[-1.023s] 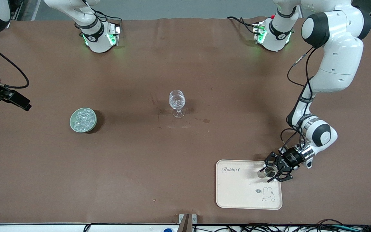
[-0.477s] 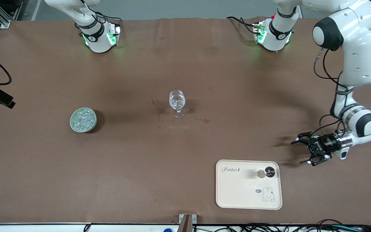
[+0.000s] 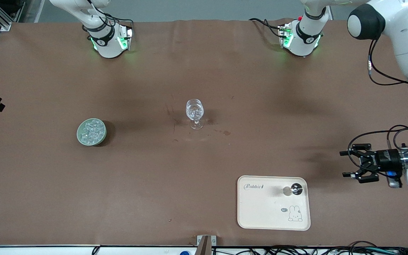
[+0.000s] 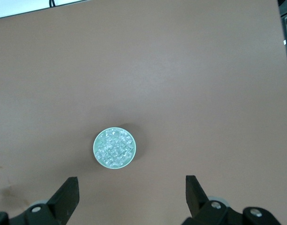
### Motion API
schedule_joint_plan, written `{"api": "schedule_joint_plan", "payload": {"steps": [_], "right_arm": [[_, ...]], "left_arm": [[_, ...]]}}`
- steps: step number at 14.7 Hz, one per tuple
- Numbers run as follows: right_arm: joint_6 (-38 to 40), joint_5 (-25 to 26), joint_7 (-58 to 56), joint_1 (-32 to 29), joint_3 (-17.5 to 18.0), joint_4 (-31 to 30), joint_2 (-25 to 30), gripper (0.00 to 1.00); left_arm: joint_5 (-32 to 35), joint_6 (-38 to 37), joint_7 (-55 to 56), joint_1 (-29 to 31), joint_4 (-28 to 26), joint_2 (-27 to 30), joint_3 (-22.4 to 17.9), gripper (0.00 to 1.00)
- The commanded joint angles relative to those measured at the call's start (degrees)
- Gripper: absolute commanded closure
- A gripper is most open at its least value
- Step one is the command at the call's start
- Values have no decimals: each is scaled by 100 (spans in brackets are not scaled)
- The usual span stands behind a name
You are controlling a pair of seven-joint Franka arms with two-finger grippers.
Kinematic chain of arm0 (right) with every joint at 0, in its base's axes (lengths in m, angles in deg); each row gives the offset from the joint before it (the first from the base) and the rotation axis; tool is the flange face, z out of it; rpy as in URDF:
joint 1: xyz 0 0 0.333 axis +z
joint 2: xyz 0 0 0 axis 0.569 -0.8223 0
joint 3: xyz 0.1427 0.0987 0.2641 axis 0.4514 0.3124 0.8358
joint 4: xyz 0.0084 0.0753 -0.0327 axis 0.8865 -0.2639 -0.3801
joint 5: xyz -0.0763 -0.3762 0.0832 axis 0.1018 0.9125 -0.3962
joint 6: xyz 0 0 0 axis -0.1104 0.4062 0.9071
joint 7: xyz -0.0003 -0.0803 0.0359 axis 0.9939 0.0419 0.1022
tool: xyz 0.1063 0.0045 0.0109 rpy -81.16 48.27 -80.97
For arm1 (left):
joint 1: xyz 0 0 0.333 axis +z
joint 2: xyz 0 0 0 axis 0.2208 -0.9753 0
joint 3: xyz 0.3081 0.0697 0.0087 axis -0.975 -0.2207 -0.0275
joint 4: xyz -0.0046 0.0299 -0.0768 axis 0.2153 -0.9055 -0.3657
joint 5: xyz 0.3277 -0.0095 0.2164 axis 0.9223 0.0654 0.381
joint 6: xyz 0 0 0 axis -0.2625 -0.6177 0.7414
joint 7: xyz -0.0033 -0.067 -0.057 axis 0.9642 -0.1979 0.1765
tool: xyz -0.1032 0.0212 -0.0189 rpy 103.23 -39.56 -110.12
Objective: Pour wine and add ice with both arms
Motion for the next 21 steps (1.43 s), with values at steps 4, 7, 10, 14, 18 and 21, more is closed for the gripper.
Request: {"api": "schedule_joint_plan", "payload": {"steps": [4, 7, 10, 14, 18, 21], "right_arm": [[42, -253, -149, -266, 58, -219, 231, 0], [-53, -244, -157, -196, 58, -428, 397, 0], [-362, -235, -166, -169, 58, -826, 644, 0], [-292, -235, -157, -134, 58, -817, 644, 0], [-292, -235, -149, -107, 66, -808, 635, 0], [-283, -244, -149, -107, 66, -808, 635, 0]], "left_arm": [[253, 866, -17, -28, 205, 776, -285, 0], [1241, 867, 0, -185, 197, 1216, -366, 0], [2017, 849, 53, -248, 188, 1664, -86, 0], [4298, 858, -620, -196, 161, 2340, 932, 0], [5465, 508, -1907, -186, 82, 2650, 1568, 0], [5517, 183, -2073, -195, -57, 3105, 1699, 0]]}}
